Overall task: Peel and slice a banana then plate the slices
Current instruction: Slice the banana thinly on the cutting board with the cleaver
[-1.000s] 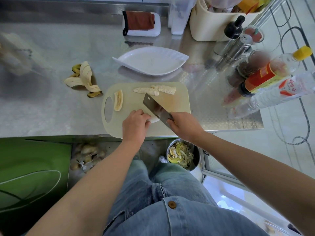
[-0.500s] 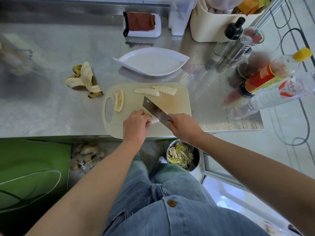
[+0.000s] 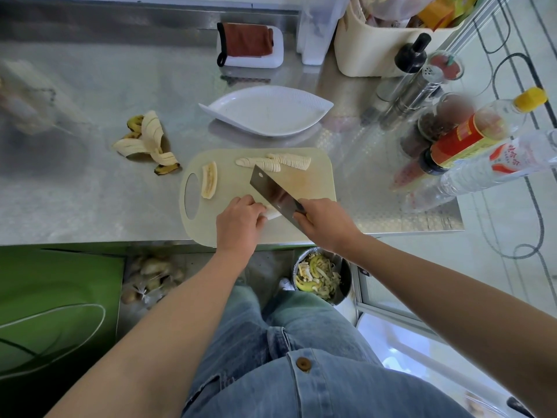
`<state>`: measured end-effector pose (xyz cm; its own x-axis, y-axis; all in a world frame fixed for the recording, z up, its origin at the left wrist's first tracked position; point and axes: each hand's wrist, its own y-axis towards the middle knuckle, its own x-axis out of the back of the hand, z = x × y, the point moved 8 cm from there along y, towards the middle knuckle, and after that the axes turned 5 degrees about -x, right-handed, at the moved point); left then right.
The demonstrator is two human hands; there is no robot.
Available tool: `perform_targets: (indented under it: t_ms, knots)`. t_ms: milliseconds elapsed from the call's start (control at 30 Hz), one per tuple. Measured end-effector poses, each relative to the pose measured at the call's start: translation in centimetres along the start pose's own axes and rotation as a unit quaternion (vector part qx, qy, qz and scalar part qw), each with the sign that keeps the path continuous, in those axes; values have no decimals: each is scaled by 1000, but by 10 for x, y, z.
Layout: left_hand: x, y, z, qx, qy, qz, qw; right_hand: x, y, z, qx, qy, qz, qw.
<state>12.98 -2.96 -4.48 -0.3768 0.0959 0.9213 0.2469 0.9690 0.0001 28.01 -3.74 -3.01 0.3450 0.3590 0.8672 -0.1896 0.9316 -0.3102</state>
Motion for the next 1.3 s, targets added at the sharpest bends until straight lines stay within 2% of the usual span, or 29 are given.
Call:
perform_targets:
  t_ms: [500,833,1300]
  knots:
    - [-1,0,2,4,-10,-5,1000,-14,-1,-4,-23,-15,22,999]
    - [-1,0,1,3,-4,-10,1000,-2,-2,3,5,15,-4,1000]
    - [-1,0,1,5,-10,-9,1000,-13,-3,2,-19,-16,14,1000]
